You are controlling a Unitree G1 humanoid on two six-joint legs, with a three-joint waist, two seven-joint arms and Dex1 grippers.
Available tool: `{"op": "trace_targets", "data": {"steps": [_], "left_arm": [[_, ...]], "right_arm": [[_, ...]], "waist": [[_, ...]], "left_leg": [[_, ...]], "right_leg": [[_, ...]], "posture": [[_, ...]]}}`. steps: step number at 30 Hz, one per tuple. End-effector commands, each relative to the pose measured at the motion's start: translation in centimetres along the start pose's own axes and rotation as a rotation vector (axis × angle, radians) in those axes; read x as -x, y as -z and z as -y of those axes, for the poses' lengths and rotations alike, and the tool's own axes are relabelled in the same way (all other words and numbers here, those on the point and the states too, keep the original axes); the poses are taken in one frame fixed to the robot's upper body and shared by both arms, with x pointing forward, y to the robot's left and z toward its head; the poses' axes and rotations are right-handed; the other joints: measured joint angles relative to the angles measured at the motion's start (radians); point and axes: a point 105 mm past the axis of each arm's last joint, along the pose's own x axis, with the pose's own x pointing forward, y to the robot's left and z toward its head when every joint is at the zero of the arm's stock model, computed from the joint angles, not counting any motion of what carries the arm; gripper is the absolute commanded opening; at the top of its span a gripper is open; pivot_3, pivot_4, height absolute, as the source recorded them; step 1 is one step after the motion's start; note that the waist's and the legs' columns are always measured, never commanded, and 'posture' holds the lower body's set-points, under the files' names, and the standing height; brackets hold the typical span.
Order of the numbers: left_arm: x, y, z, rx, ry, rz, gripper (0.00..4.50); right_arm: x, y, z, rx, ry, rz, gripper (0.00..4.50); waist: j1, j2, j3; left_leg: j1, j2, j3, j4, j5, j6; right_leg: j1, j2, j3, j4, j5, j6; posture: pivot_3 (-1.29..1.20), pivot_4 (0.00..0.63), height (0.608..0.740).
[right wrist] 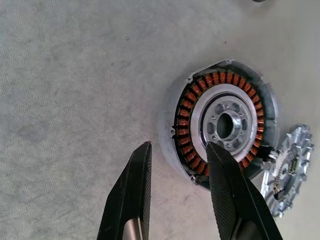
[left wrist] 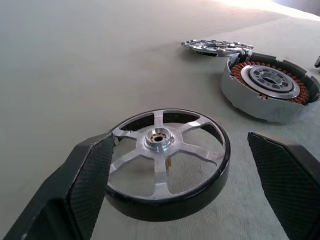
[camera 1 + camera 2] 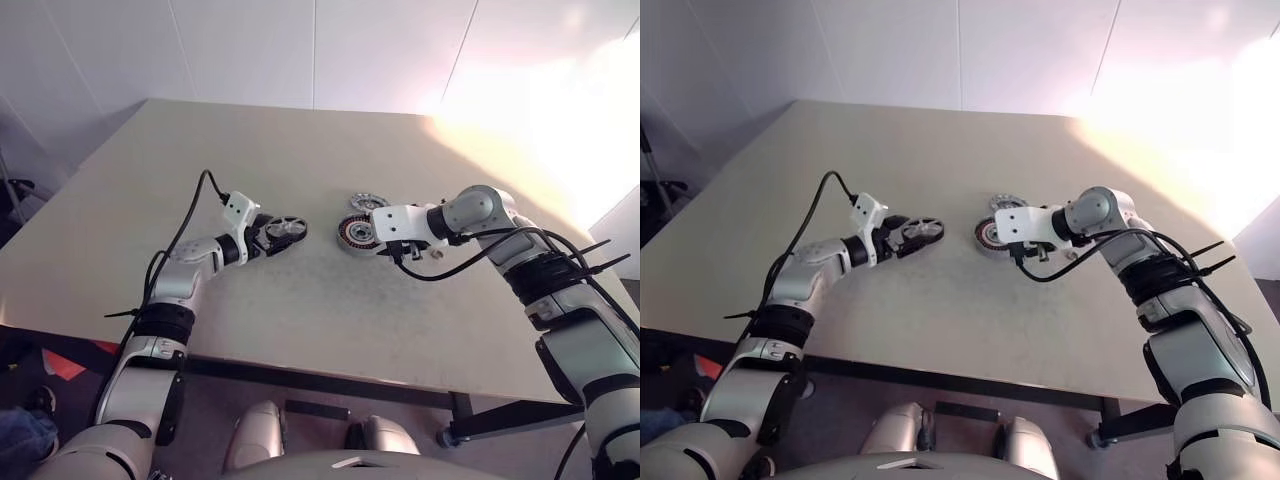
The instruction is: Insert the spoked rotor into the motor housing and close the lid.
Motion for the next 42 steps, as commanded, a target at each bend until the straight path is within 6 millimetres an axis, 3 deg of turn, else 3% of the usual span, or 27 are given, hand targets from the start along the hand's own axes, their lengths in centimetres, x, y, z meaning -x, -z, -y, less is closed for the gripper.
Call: {"op": "trace_targets", "data": {"steps": [1, 8, 18, 38, 42], "left_arm": [[0.2, -1.8, 0.1, -0.033, -0.008, 0.059, 4.50], [0.6, -1.4, 0.1, -0.025, -0.027, 0.055, 4.50], [0.4, -1.5, 0.1, -0.021, -0.030, 0.050, 4.50], [0.7, -1.2, 0.3, -0.014, -0.047, 0.060, 4.50], [0.7, -1.3, 0.4, -0.010, -0.053, 0.066, 4.50]], "right_arm": [[-0.2, 0.2, 1.1, 0.036, -0.004, -0.031, 2.26], [-1.0, -0.5, 2.3, 0.064, 0.020, -0.012, 4.49], [-0.7, -2.0, 3.2, 0.141, 0.010, 0.005, 4.49], [-2.0, -0.4, 1.7, 0.120, -0.174, -0.116, 4.49], [-2.1, -0.2, 1.6, 0.111, -0.178, -0.118, 3.56]], "waist": [[-0.001, 0.000, 0.000], [-0.023, 0.000, 0.000], [-0.022, 0.000, 0.000], [-0.022, 0.000, 0.000], [-0.023, 0.000, 0.000]], "left_leg": [[-0.001, 0.000, 0.000, 0.000, 0.000, 0.000], [0.000, 0.000, 0.000, 0.001, -0.001, -0.001], [-0.011, 0.000, 0.000, 0.004, 0.000, 0.001], [-0.010, 0.001, 0.000, 0.011, -0.001, -0.001], [-0.010, 0.001, 0.000, 0.014, -0.002, -0.001]], "right_leg": [[0.000, 0.000, 0.000, 0.000, 0.000, 0.000], [0.000, 0.000, 0.000, 0.001, 0.000, 0.000], [-0.011, 0.000, 0.000, 0.004, 0.000, 0.000], [-0.012, -0.001, 0.000, 0.013, 0.000, -0.001], [-0.011, -0.001, 0.000, 0.015, 0.000, -0.001]], "posture": [[0.00, 0.000, 0.740], [0.00, 0.000, 0.740], [0.00, 0.000, 0.740], [0.00, 0.000, 0.740], [0.00, 0.000, 0.740]]}}
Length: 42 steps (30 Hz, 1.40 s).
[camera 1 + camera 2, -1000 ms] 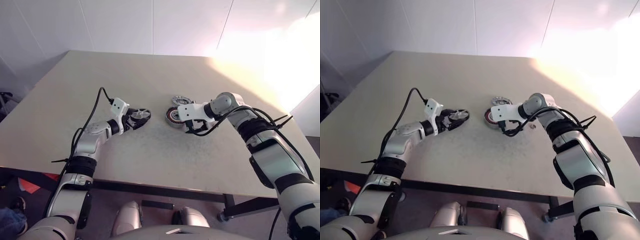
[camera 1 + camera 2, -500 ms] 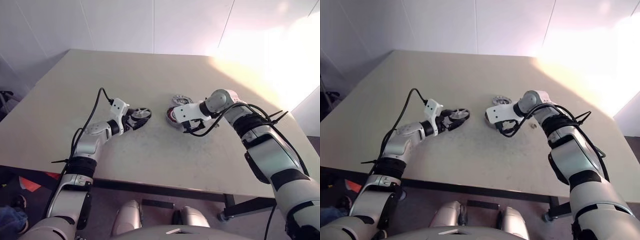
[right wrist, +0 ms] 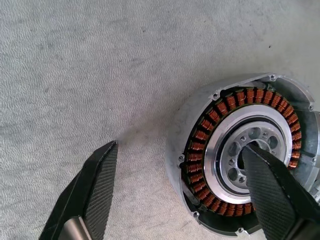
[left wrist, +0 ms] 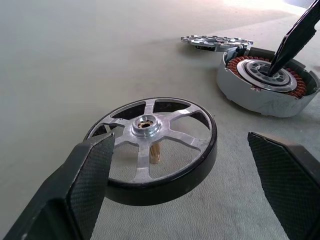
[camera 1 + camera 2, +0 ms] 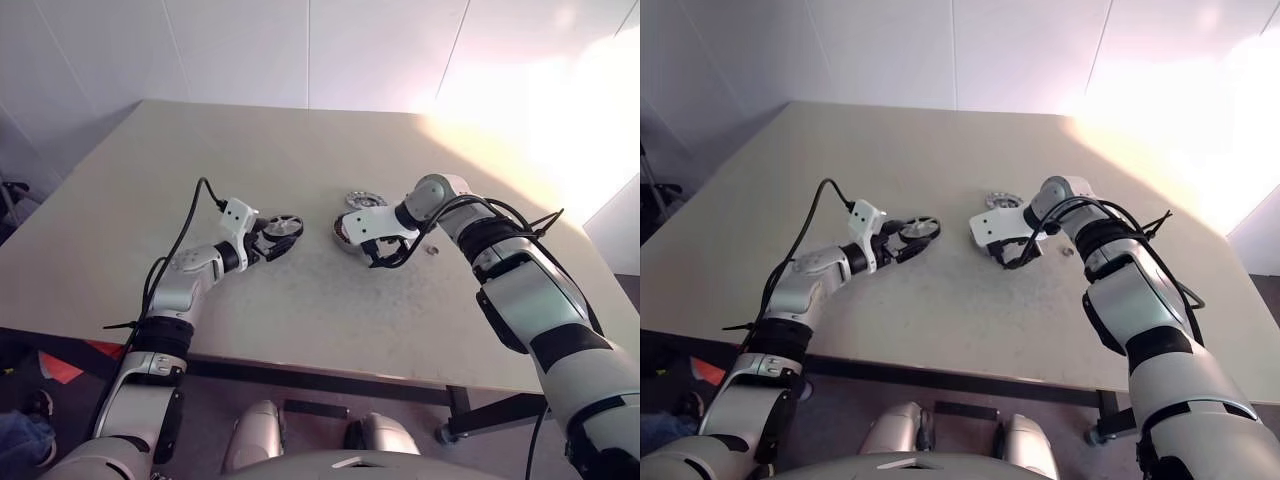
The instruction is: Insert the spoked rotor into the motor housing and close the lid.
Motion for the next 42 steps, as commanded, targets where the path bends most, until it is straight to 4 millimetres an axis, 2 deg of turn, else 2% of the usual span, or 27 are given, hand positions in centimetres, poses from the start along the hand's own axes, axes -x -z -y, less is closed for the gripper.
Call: {"op": "trace_targets", "data": {"steps": [1, 2, 4, 8, 11, 16, 20, 27, 35, 38, 40, 42], "left_arm": [[0.1, -1.5, 0.0, -0.015, -0.004, 0.057, 4.50], [0.1, -1.5, 0.1, -0.014, -0.004, 0.057, 4.50], [0.1, -1.5, 0.0, -0.012, -0.006, 0.056, 4.50], [0.1, -1.4, 0.1, -0.010, -0.006, 0.056, 4.50], [0.0, -1.5, 0.1, -0.008, -0.005, 0.058, 4.50], [-0.2, -1.5, 0.3, -0.002, -0.004, 0.061, 4.50], [-0.3, -1.1, 0.4, 0.009, -0.003, 0.058, 4.50], [-0.8, -1.0, 0.8, 0.015, 0.012, 0.054, 4.50], [-0.9, -1.0, 0.8, 0.015, 0.018, 0.054, 4.50], [-0.7, -0.9, 0.6, 0.015, 0.010, 0.050, 4.50], [-0.6, -0.9, 0.4, 0.011, 0.003, 0.048, 4.50], [-0.5, -0.9, 0.3, 0.007, -0.004, 0.048, 4.50]], "right_arm": [[0.0, 0.2, -0.1, 0.015, -0.017, -0.030, 3.26], [0.0, 0.3, 0.1, 0.010, -0.009, -0.032, 2.92], [0.1, 0.2, 0.1, 0.005, -0.008, -0.028, 2.92], [0.5, 0.5, 0.0, -0.009, -0.009, -0.022, 2.02], [0.9, 0.9, 0.0, -0.025, 0.004, -0.020, 1.83], [2.0, 1.8, -0.9, -0.094, -0.009, 0.027, 1.83], [3.2, 2.1, -2.7, -0.072, -0.057, 0.063, 1.83], [4.6, -0.5, -5.5, -0.049, -0.109, 0.160, 1.83], [3.4, -1.9, -8.1, -0.084, -0.155, 0.184, 1.83], [2.9, -1.9, -8.4, -0.090, -0.158, 0.177, 1.83], [2.4, -1.7, -8.2, -0.101, -0.140, 0.180, 2.53], [2.2, -1.9, -7.8, -0.116, -0.113, 0.191, 3.04]], "waist": [[0.000, 0.000, 0.000], [0.001, 0.000, 0.000], [0.002, 0.000, 0.000], [0.001, 0.000, 0.000], [-0.001, 0.000, 0.000], [0.007, 0.000, 0.000], [0.016, 0.000, 0.000], [0.031, 0.000, 0.000], [0.029, 0.000, 0.000], [0.029, 0.000, 0.000], [0.028, 0.000, 0.000], [0.028, 0.000, 0.000]], "left_leg": [[0.000, 0.000, 0.000, 0.000, 0.000, 0.000], [0.000, 0.000, 0.000, 0.000, 0.000, 0.000], [0.000, 0.000, 0.000, 0.000, 0.000, 0.000], [-0.001, 0.000, 0.000, 0.001, 0.000, 0.001], [0.001, 0.000, 0.000, 0.002, -0.001, 0.001], [0.001, 0.000, 0.000, 0.003, 0.000, 0.000], [-0.002, 0.000, 0.000, 0.004, -0.001, 0.004], [-0.005, 0.000, 0.000, 0.005, -0.002, 0.009], [-0.001, 0.000, 0.000, 0.005, -0.002, 0.005], [0.000, 0.000, 0.000, 0.005, -0.002, 0.005], [0.000, 0.000, 0.000, 0.005, -0.002, 0.004], [0.000, 0.000, 0.000, 0.005, -0.002, 0.004]], "right_leg": [[0.000, 0.000, 0.000, 0.000, 0.000, 0.000], [0.000, 0.000, 0.000, 0.001, 0.000, 0.000], [0.000, 0.000, 0.000, 0.001, 0.000, 0.000], [0.000, 0.000, 0.000, 0.000, 0.000, 0.000], [0.002, 0.000, 0.000, 0.001, 0.000, 0.000], [0.002, 0.000, 0.000, 0.001, 0.000, 0.000], [0.002, -0.001, 0.000, 0.000, 0.000, 0.000], [0.000, -0.001, 0.000, 0.000, 0.000, 0.001], [0.002, -0.001, 0.001, 0.000, -0.001, 0.002], [0.003, -0.001, 0.001, 0.000, -0.001, 0.002], [0.003, -0.001, 0.001, 0.000, -0.001, 0.002], [0.003, -0.001, 0.001, 0.000, -0.001, 0.002]], "posture": [[0.00, 0.000, 0.740], [0.00, 0.000, 0.740], [0.00, 0.000, 0.740], [0.00, 0.000, 0.740], [0.00, 0.000, 0.740], [0.00, 0.000, 0.740], [0.00, 0.000, 0.740], [0.00, 0.000, 0.740], [0.00, 0.000, 0.740], [0.00, 0.000, 0.740], [0.00, 0.000, 0.740], [0.00, 0.000, 0.740]]}}
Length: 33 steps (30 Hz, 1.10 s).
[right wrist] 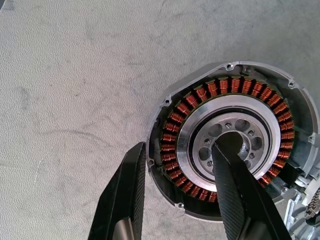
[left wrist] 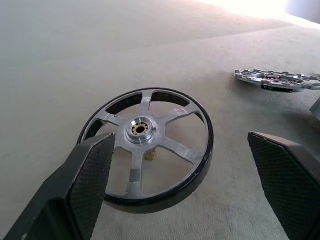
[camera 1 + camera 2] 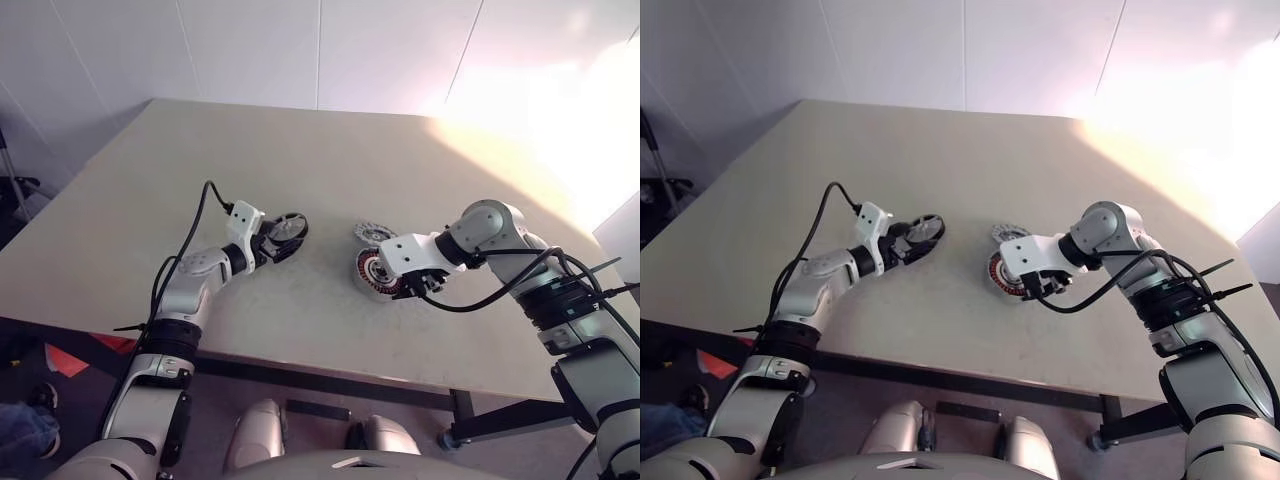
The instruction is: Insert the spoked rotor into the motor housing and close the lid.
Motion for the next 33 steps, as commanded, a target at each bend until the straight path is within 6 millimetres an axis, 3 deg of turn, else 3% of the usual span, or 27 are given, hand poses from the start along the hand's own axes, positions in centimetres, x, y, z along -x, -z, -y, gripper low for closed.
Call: {"op": "trace_targets", "data": {"steps": [1, 4, 7, 9, 12, 14, 18, 24, 33], "left_arm": [[0.3, -1.3, -0.6, -0.030, -0.016, 0.039, 4.50], [0.5, -1.2, -0.9, -0.031, -0.023, 0.035, 4.50], [0.5, -1.2, -1.1, -0.034, -0.031, 0.031, 4.50], [0.3, -1.4, -1.0, -0.035, -0.033, 0.032, 4.50], [0.2, -1.4, -0.9, -0.037, -0.029, 0.033, 4.50], [0.0, -1.4, -0.7, -0.037, -0.022, 0.033, 4.50], [-0.1, -1.4, -0.5, -0.034, -0.012, 0.034, 4.50], [-0.2, -1.2, -0.6, -0.049, -0.006, 0.017, 4.50], [-0.6, -1.2, -0.4, -0.058, 0.011, 0.010, 4.50]], "right_arm": [[-0.5, -0.7, 0.4, -0.012, 0.027, 0.041, 3.40], [0.9, -4.2, 1.0, -0.055, 0.065, 0.198, 4.41], [2.6, -6.6, 0.7, -0.057, 0.076, 0.306, 4.41], [4.8, -8.4, 1.2, -0.038, 0.163, 0.391, 4.41], [6.5, -9.2, 1.9, -0.052, 0.253, 0.444, 4.41], [7.9, -7.7, 3.3, -0.119, 0.394, 0.439, 4.41], [9.2, -2.4, 5.2, -0.253, 0.655, 0.350, 4.41], [10.2, 2.2, 2.8, -0.471, 0.736, 0.399, 4.41], [8.1, 8.1, 1.1, -0.740, 0.799, 0.365, 4.41]], "waist": [[0.000, 0.000, 0.000], [-0.002, 0.000, 0.000], [0.001, 0.001, 0.000], [0.002, 0.001, 0.000], [0.005, 0.001, 0.000], [0.005, 0.001, 0.000], [0.004, 0.000, 0.000], [0.002, 0.001, 0.000], [0.001, 0.001, 0.000]], "left_leg": [[0.000, 0.000, 0.000, 0.000, 0.000, 0.000], [0.000, 0.000, 0.000, 0.000, 0.000, 0.000], [0.000, 0.000, 0.000, 0.000, 0.001, 0.000], [0.000, 0.000, 0.000, -0.001, 0.001, 0.000], [0.000, 0.000, 0.000, -0.001, 0.000, -0.001], [0.001, 0.000, 0.000, -0.001, 0.000, -0.001], [0.003, -0.001, 0.000, -0.001, 0.001, -0.003], [0.001, -0.001, 0.000, -0.003, 0.000, -0.002], [0.002, -0.001, 0.000, -0.003, 0.001, -0.002]], "right_leg": [[0.000, 0.000, 0.000, 0.000, 0.000, 0.000], [0.000, 0.000, 0.000, 0.000, 0.000, 0.000], [-0.001, 0.000, 0.000, 0.001, 0.000, 0.000], [-0.001, 0.000, 0.000, 0.001, 0.000, 0.000], [0.000, 0.000, 0.000, 0.000, 0.000, 0.000], [0.001, 0.000, 0.001, 0.000, 0.000, 0.000], [0.003, 0.000, 0.001, -0.001, 0.000, 0.000], [0.002, 0.000, 0.001, -0.003, -0.001, 0.002], [0.002, 0.000, 0.001, -0.003, -0.001, 0.002]], "posture": [[0.00, 0.000, 0.740], [0.00, 0.000, 0.740], [0.00, 0.000, 0.740], [0.00, 0.000, 0.740], [0.00, 0.000, 0.740], [0.00, 0.000, 0.740], [0.00, 0.000, 0.740], [0.00, 0.000, 0.740], [0.00, 0.000, 0.740]]}}
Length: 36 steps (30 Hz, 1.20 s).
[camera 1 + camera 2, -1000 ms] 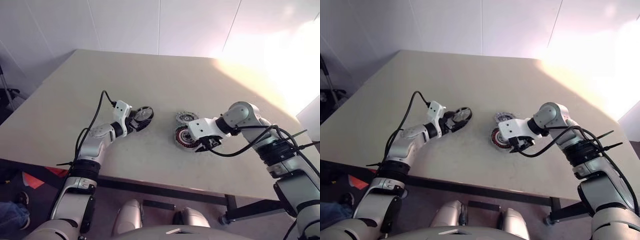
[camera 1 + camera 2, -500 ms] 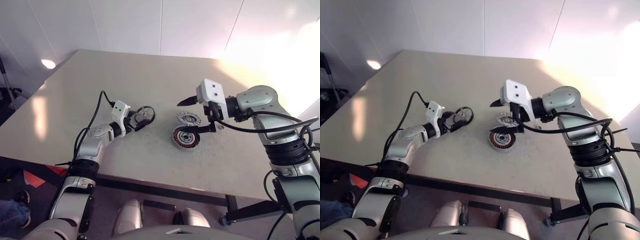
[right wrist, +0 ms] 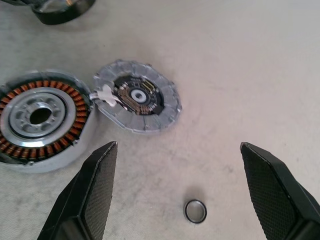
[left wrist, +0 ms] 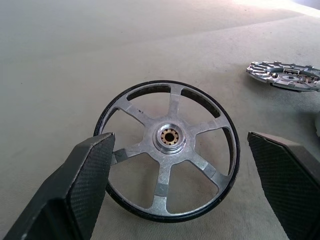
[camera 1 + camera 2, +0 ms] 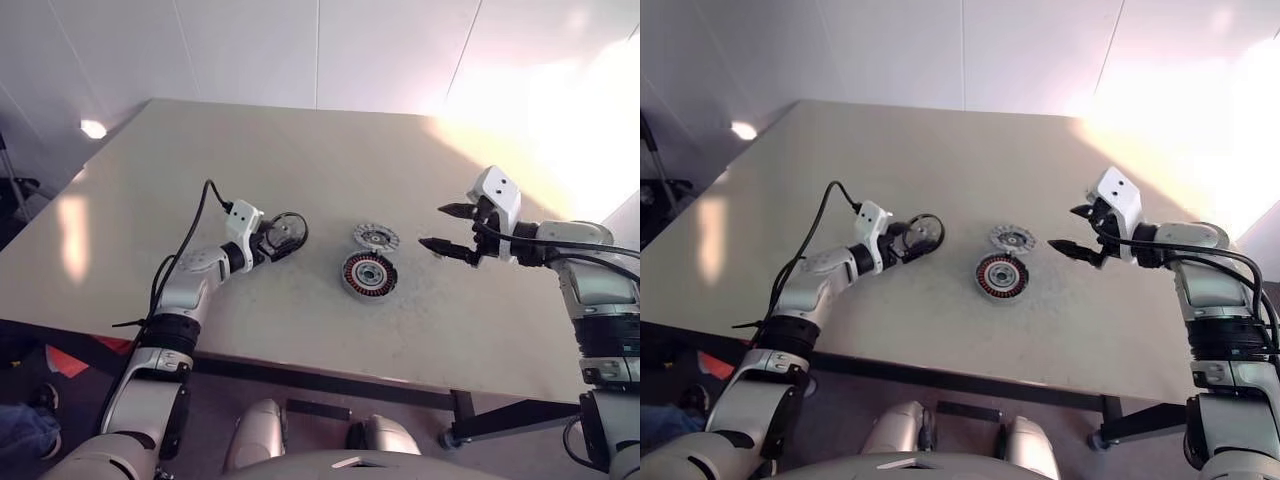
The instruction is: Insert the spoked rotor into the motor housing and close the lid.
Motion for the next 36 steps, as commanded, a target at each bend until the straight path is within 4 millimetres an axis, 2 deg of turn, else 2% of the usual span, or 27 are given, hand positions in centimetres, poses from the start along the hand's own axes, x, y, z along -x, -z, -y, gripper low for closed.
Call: {"op": "trace_targets", "data": {"steps": [1, 4, 8, 19, 27, 31, 34, 36], "left_arm": [[-0.3, -1.4, 0.2, -0.043, 0.019, 0.037, 4.50], [-0.2, -1.4, 0.3, -0.042, 0.018, 0.037, 4.50], [0.0, -1.2, 0.3, -0.042, 0.015, 0.033, 4.50], [-0.1, -1.3, 0.3, -0.054, 0.016, 0.030, 4.50], [-0.1, -1.3, 0.2, -0.056, 0.013, 0.031, 4.50], [0.0, -1.3, 0.1, -0.055, 0.009, 0.029, 4.50], [0.0, -1.2, 0.1, -0.055, 0.007, 0.028, 4.50], [0.1, -1.2, 0.0, -0.055, 0.005, 0.028, 4.50]], "right_arm": [[0.1, 0.6, 0.9, -0.045, 0.052, 0.027, 4.41], [-0.3, 1.9, 1.1, -0.082, 0.072, 0.012, 4.41], [-0.5, 2.5, 1.4, -0.116, 0.082, 0.031, 4.41], [0.1, 4.6, 2.9, -0.127, 0.141, -0.035, 4.41], [-0.5, 5.5, 2.5, -0.135, 0.134, -0.057, 4.41], [-0.8, 5.7, 2.4, -0.139, 0.133, -0.065, 3.52], [-1.1, 5.8, 2.4, -0.131, 0.137, -0.073, 2.47], [-1.2, 5.7, 2.4, -0.130, 0.136, -0.073, 2.47]], "waist": [[0.000, 0.000, 0.000], [0.000, 0.000, 0.000], [0.001, 0.000, 0.000], [0.001, 0.000, 0.000], [0.001, 0.000, 0.000], [0.001, 0.000, 0.000], [0.000, 0.000, 0.000], [0.001, 0.000, 0.000]], "left_leg": [[0.000, 0.000, 0.000, 0.000, 0.000, 0.000], [0.000, 0.000, 0.000, 0.000, 0.000, 0.000], [-0.001, 0.000, 0.000, 0.000, 0.001, 0.002], [-0.001, 0.000, 0.000, 0.000, 0.001, 0.002], [-0.001, 0.000, 0.000, 0.000, 0.001, 0.002], [-0.001, 0.000, 0.000, 0.000, 0.001, 0.002], [-0.001, 0.000, 0.000, 0.000, 0.001, 0.002], [-0.001, 0.000, 0.000, 0.000, 0.001, 0.002]], "right_leg": [[0.000, 0.000, 0.000, 0.000, 0.000, 0.000], [0.000, 0.000, 0.000, 0.000, 0.000, 0.000], [-0.001, 0.000, 0.000, 0.000, 0.000, 0.000], [-0.001, 0.000, 0.000, 0.000, 0.000, 0.000], [-0.001, 0.000, 0.000, 0.000, 0.000, 0.000], [-0.001, 0.000, 0.000, 0.000, 0.000, 0.000], [-0.001, 0.000, 0.000, 0.000, 0.000, 0.000], [-0.001, 0.000, 0.000, 0.000, 0.000, 0.000]], "posture": [[0.00, 0.000, 0.740], [0.00, 0.000, 0.740], [0.00, 0.000, 0.740], [0.00, 0.000, 0.740], [0.00, 0.000, 0.740], [0.00, 0.000, 0.740], [0.00, 0.000, 0.740], [0.00, 0.000, 0.740]]}}
